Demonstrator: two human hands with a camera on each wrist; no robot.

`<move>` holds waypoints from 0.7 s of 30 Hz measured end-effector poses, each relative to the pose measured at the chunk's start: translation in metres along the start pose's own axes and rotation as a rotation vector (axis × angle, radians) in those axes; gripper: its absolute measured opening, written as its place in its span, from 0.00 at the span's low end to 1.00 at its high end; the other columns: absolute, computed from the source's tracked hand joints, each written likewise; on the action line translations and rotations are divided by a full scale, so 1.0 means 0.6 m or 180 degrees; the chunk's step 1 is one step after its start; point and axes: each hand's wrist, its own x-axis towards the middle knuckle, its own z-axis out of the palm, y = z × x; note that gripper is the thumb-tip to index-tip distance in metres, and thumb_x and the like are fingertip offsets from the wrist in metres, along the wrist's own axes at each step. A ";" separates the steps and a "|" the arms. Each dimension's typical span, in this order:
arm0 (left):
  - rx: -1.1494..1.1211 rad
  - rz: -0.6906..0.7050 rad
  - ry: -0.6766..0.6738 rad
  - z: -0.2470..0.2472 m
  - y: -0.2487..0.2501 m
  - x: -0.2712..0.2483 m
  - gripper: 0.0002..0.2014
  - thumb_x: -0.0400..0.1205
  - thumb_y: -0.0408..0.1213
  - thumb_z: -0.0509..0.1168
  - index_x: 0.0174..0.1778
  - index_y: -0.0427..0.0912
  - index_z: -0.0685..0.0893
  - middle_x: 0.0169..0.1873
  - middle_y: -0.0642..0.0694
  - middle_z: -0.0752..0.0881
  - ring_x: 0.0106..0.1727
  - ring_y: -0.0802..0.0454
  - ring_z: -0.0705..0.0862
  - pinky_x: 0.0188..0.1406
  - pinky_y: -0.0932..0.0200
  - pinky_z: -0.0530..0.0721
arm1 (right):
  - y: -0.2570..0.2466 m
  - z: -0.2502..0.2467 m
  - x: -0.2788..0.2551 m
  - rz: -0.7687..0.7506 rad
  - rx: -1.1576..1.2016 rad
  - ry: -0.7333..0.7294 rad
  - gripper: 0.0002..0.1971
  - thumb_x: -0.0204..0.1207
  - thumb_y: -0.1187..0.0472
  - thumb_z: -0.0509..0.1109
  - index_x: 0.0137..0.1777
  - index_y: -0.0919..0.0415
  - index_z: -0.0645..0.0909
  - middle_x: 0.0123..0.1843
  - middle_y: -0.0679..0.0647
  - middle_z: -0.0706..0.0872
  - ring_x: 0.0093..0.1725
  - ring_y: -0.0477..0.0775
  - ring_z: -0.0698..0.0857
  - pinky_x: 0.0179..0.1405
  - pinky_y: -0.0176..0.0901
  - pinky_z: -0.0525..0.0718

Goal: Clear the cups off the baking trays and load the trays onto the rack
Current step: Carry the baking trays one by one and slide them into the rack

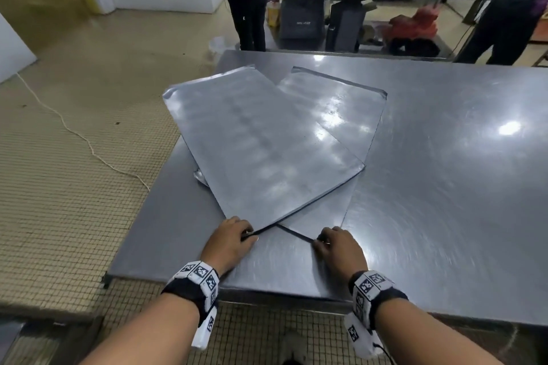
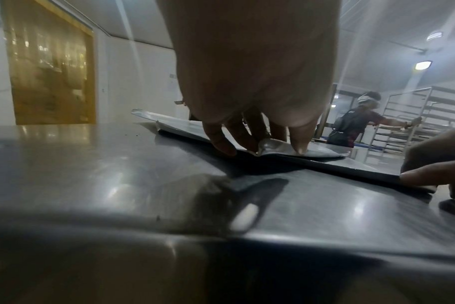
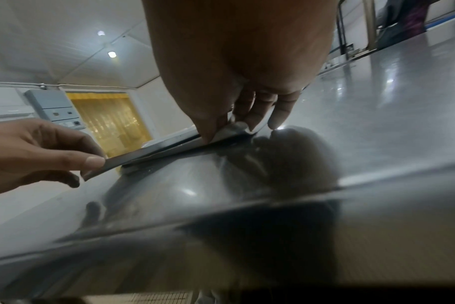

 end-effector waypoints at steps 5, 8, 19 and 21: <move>0.0082 0.0113 -0.0323 0.005 0.026 -0.055 0.11 0.81 0.53 0.70 0.43 0.50 0.87 0.41 0.54 0.85 0.44 0.54 0.83 0.44 0.58 0.80 | 0.016 0.001 -0.080 0.0323 0.0054 0.0036 0.10 0.79 0.46 0.71 0.48 0.52 0.86 0.47 0.48 0.85 0.49 0.51 0.82 0.50 0.48 0.84; 0.0040 0.0014 -0.0628 0.004 0.031 -0.086 0.13 0.78 0.55 0.74 0.36 0.50 0.86 0.35 0.55 0.86 0.39 0.57 0.84 0.38 0.59 0.81 | 0.019 0.005 -0.130 0.0469 0.0062 -0.0081 0.12 0.75 0.42 0.74 0.44 0.49 0.83 0.43 0.44 0.84 0.44 0.46 0.83 0.42 0.44 0.83; -0.0360 -0.0052 -0.1185 -0.016 0.021 -0.165 0.17 0.76 0.59 0.74 0.36 0.47 0.87 0.30 0.53 0.90 0.34 0.59 0.88 0.41 0.55 0.87 | 0.009 -0.019 -0.204 0.0622 -0.0091 -0.0577 0.21 0.73 0.32 0.71 0.44 0.50 0.83 0.40 0.44 0.87 0.40 0.43 0.86 0.42 0.42 0.86; -0.0299 -0.0138 -0.0924 -0.028 0.020 -0.166 0.15 0.77 0.59 0.73 0.39 0.50 0.87 0.34 0.53 0.89 0.37 0.58 0.88 0.41 0.56 0.87 | 0.007 -0.034 -0.184 0.0647 -0.0152 -0.0494 0.20 0.74 0.32 0.69 0.43 0.49 0.82 0.41 0.44 0.87 0.40 0.44 0.86 0.41 0.43 0.86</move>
